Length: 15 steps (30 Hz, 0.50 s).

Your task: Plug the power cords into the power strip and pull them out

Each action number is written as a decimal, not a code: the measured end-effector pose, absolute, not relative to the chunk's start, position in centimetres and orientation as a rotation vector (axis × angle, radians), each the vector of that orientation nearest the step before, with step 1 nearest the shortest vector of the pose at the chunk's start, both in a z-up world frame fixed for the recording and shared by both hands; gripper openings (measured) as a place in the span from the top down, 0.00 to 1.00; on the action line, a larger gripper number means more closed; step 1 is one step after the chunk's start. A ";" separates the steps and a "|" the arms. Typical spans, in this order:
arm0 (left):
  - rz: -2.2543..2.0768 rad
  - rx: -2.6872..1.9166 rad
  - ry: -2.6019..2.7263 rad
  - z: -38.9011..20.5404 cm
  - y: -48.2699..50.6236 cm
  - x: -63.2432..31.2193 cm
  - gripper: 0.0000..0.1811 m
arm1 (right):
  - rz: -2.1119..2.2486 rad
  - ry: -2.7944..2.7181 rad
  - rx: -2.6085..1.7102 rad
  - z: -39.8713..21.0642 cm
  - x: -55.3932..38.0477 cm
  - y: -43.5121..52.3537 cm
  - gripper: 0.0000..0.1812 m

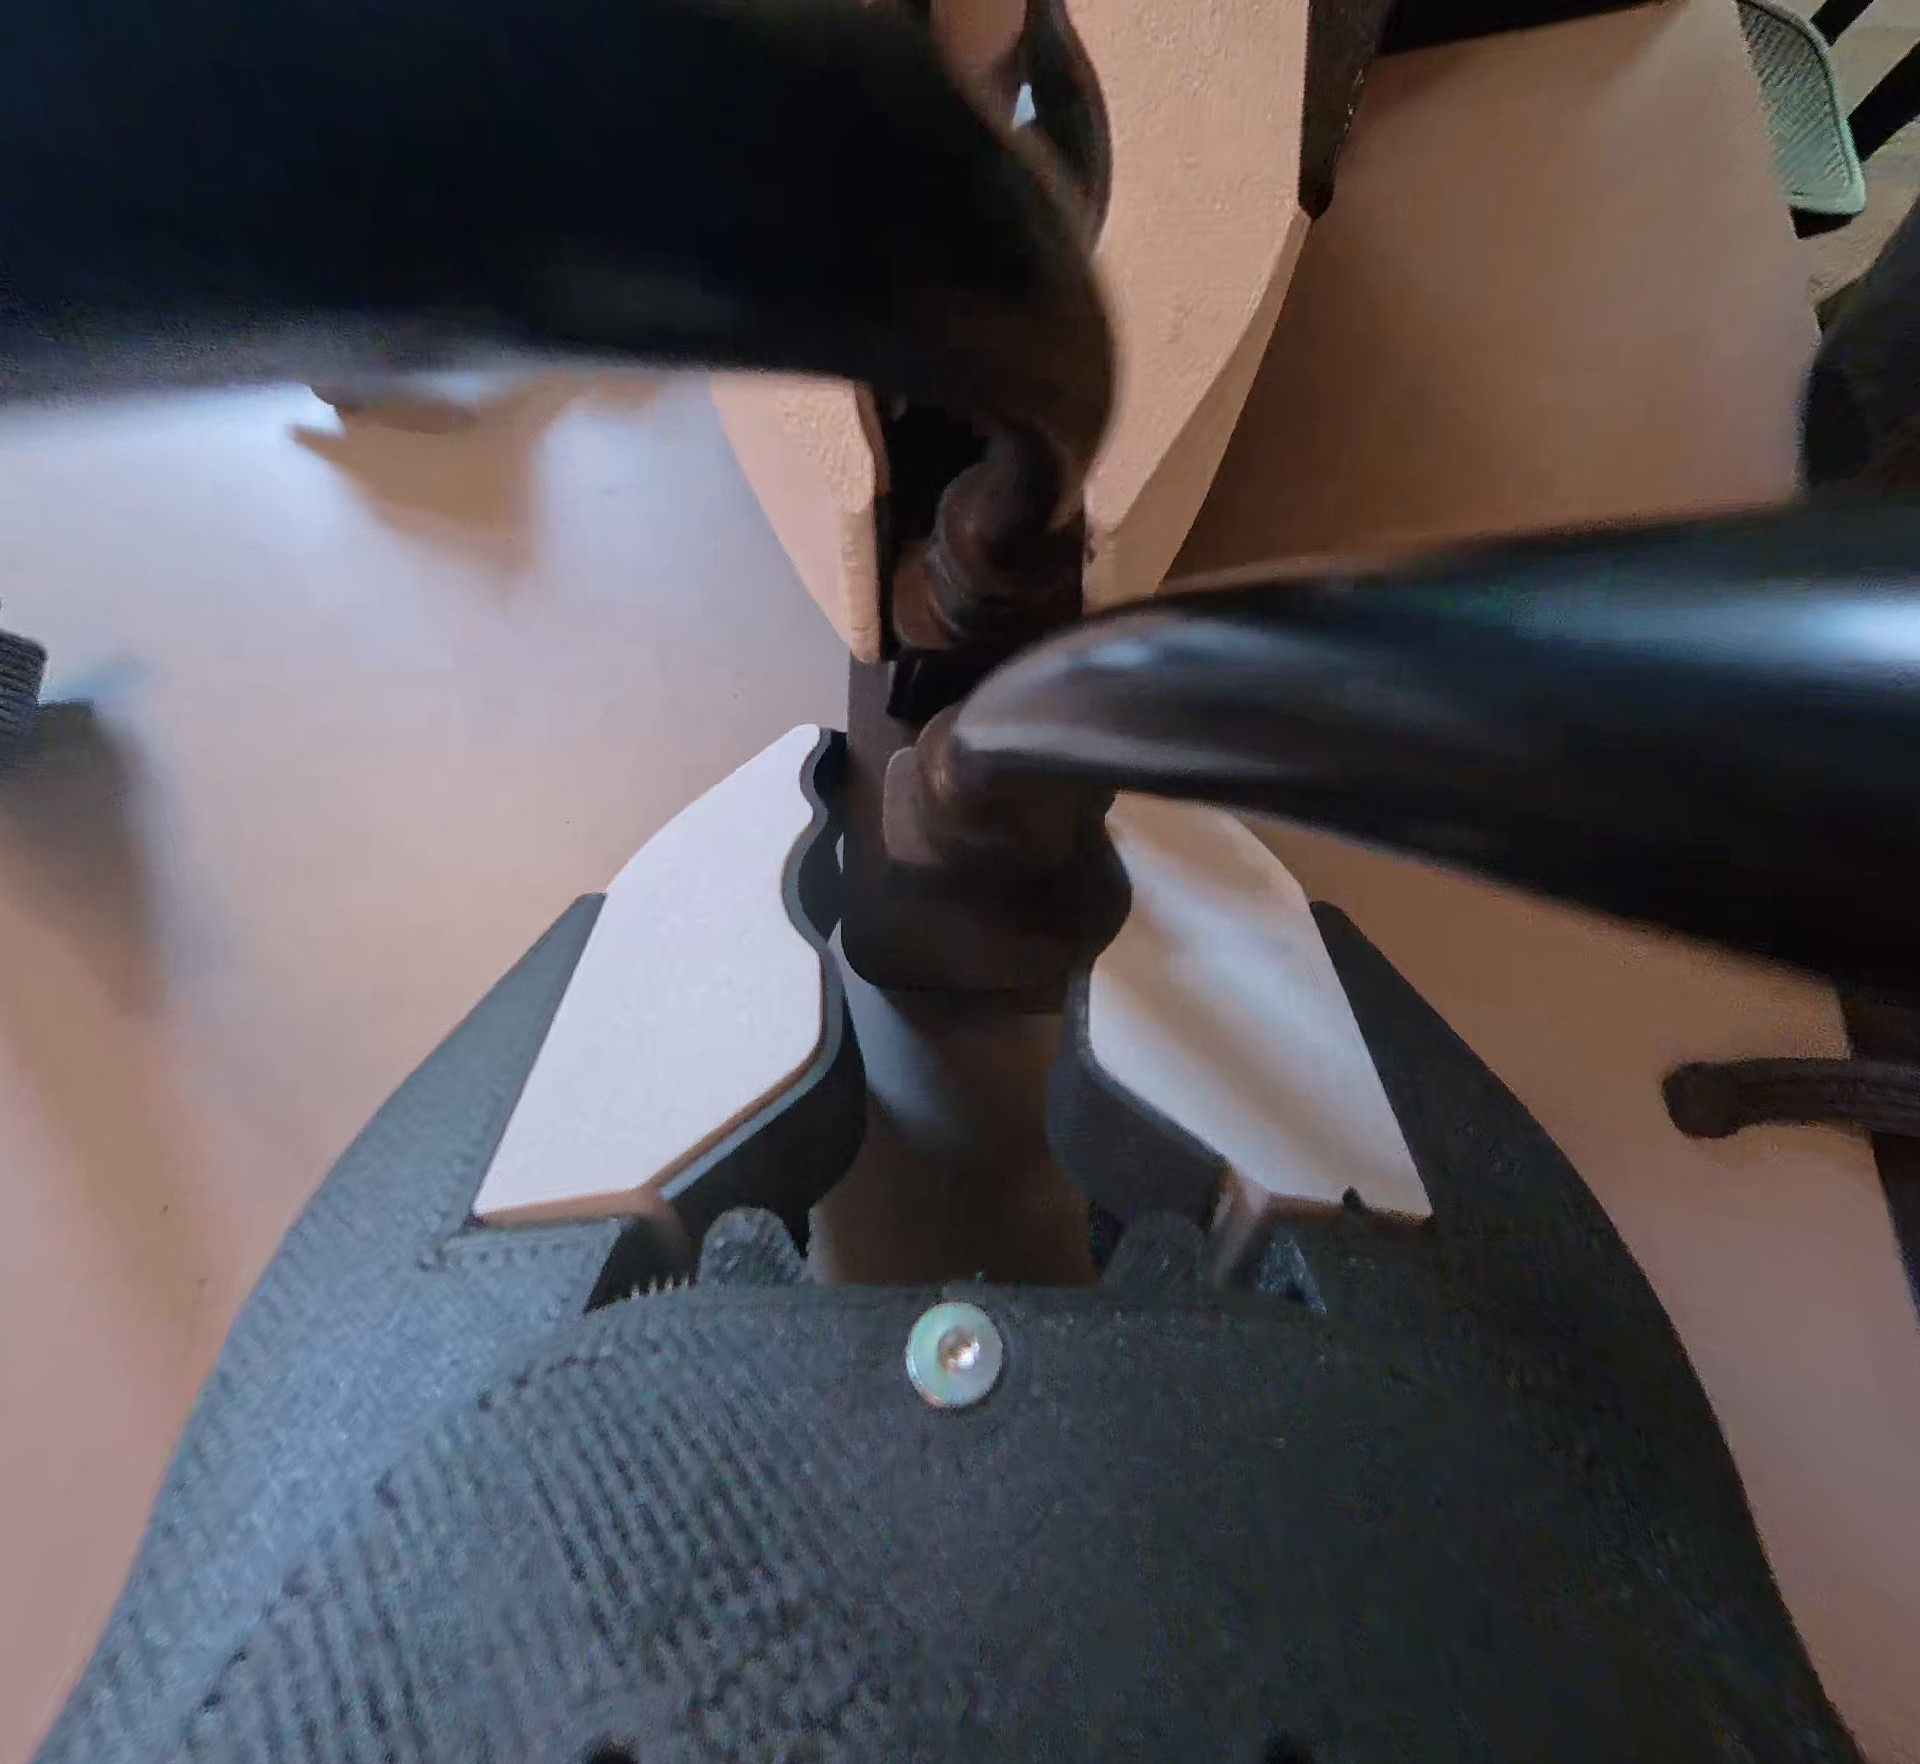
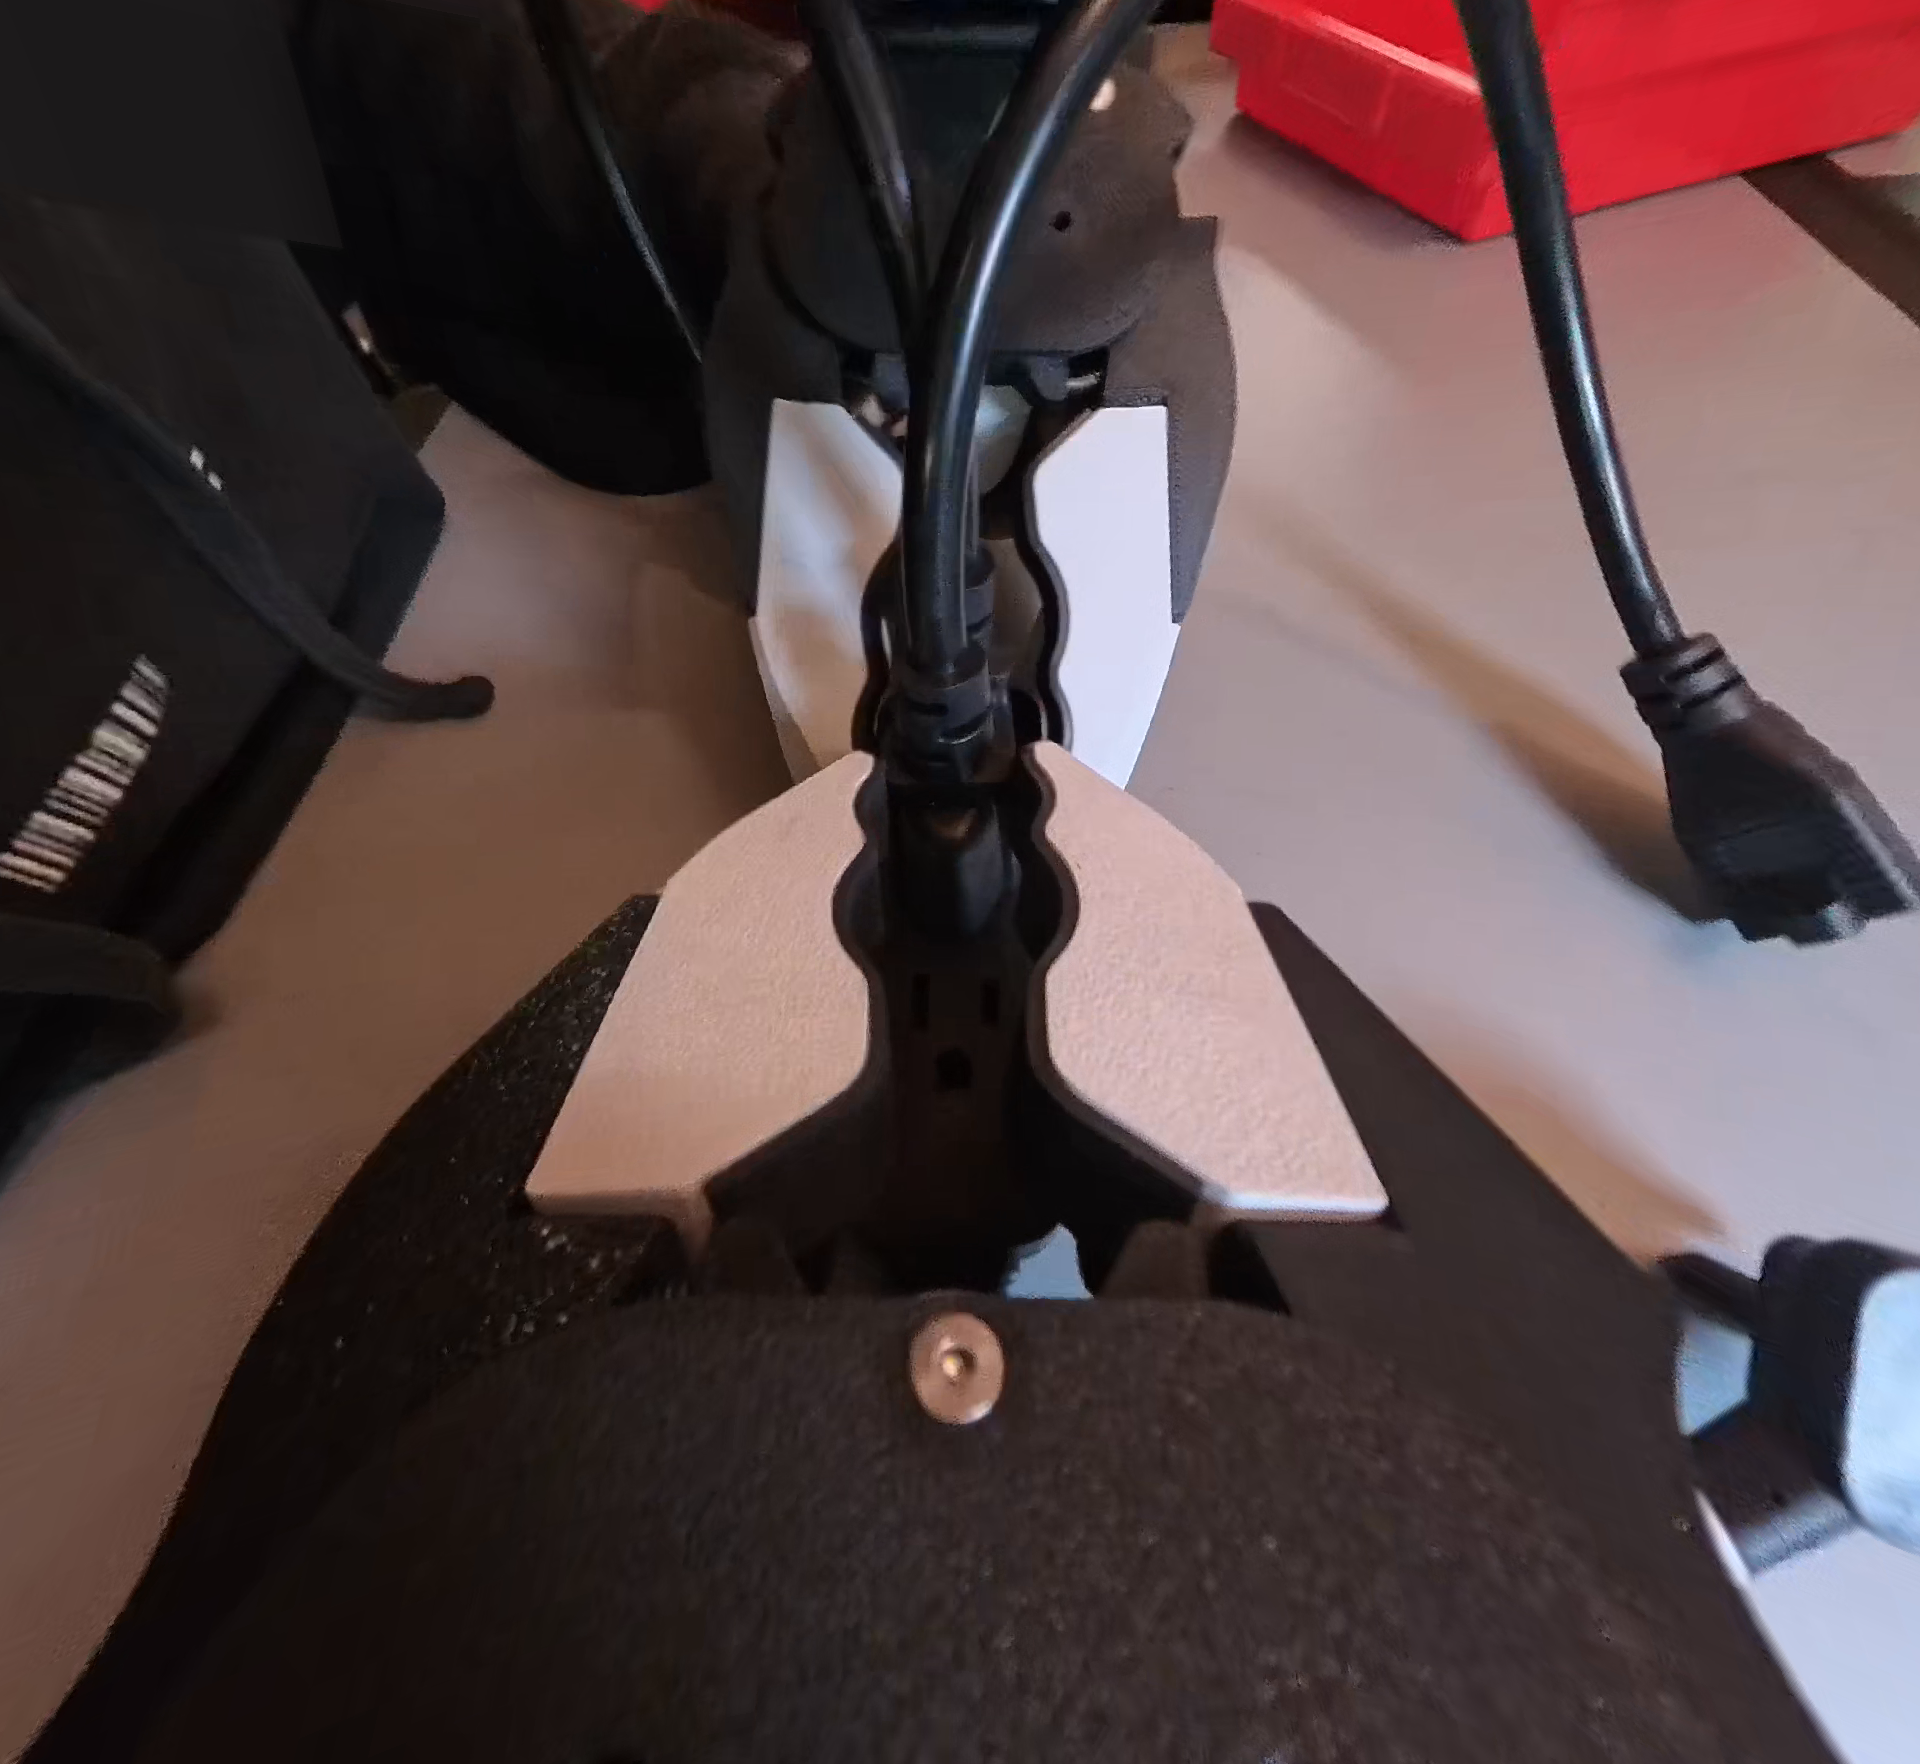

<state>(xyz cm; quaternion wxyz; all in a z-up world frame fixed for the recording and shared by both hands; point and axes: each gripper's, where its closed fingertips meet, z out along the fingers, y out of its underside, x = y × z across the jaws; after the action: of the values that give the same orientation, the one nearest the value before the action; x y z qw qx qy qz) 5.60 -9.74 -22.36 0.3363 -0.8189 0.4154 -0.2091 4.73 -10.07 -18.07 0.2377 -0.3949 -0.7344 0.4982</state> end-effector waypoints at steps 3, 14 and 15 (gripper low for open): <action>-0.550 -2.162 1.074 -22.3 -9.6 5.3 0.76 | 1.417 -2.015 -1.146 -18.2 4.4 -9.6 0.88; -0.512 -2.161 1.161 -19.7 -10.3 5.0 0.85 | 1.341 -2.053 -1.051 -18.4 4.6 -10.1 0.87; -0.490 -2.188 1.183 -19.8 -10.3 4.9 0.85 | 1.336 -2.054 -1.049 -18.4 4.6 -10.1 0.87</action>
<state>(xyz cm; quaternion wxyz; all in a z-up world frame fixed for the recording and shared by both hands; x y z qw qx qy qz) 4.91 -10.34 -19.79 0.2984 -0.8238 0.4453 -0.1845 4.58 -10.15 -18.44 0.2358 -0.3825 -0.7488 0.4871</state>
